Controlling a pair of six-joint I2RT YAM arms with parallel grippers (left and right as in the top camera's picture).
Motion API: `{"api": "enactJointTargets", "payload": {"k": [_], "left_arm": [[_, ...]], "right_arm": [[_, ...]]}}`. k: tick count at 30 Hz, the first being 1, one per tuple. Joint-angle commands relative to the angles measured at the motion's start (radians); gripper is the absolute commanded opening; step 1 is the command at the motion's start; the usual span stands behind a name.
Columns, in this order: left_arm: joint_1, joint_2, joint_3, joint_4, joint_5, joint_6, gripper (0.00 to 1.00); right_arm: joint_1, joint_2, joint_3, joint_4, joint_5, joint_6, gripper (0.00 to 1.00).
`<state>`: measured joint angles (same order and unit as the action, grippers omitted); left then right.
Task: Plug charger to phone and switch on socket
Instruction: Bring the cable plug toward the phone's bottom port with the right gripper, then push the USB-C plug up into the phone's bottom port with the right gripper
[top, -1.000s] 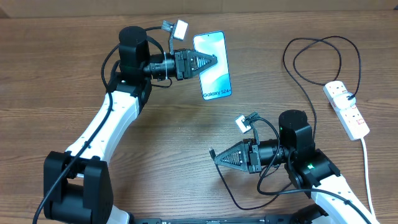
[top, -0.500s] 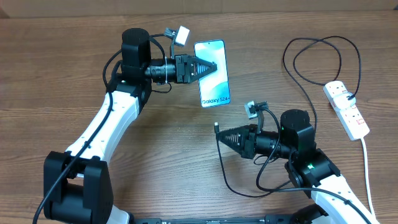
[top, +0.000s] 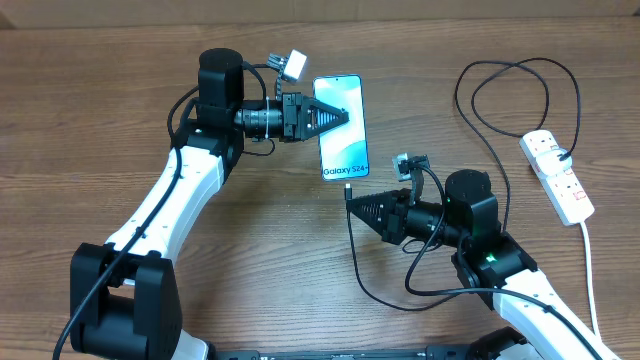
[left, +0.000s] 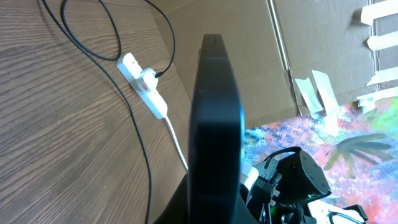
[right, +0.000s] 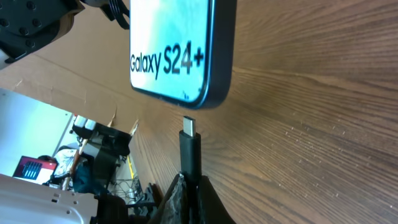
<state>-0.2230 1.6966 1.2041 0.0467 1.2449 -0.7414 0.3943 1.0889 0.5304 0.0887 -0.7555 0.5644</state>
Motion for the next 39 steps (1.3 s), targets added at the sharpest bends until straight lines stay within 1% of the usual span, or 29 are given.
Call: {"api": "enactJointTargets", "payload": {"k": [1,4,11,17,24,30,34,39], "left_arm": [[-0.006,-0.002,0.01,0.006,0.024,0.01,0.04],[-0.006,-0.002,0.01,0.005,0.023,0.032,0.04],[-0.006,-0.002,0.01,-0.004,0.021,0.04,0.04],[-0.006,-0.002,0.01,-0.07,-0.006,0.083,0.04],[-0.006,-0.002,0.01,-0.076,-0.005,0.084,0.04],[-0.007,-0.002,0.01,-0.076,0.02,0.092,0.04],[-0.007,-0.002,0.01,-0.077,0.068,0.122,0.04],[-0.013,-0.002,0.01,-0.076,0.109,0.122,0.04]], "right_arm": [[0.004,0.002,0.0,0.016,0.007,-0.015,0.04],[0.004,0.002,0.002,0.019,0.007,-0.015,0.04],[0.004,0.002,0.002,0.04,-0.003,-0.015,0.04],[0.004,0.002,0.002,0.06,-0.027,-0.015,0.04],[0.004,0.002,0.002,0.06,-0.019,-0.015,0.04],[0.004,0.002,0.002,0.073,0.019,-0.015,0.04],[0.004,0.002,0.002,0.105,0.02,-0.015,0.04],[0.004,0.002,0.002,0.129,0.048,-0.015,0.04]]}}
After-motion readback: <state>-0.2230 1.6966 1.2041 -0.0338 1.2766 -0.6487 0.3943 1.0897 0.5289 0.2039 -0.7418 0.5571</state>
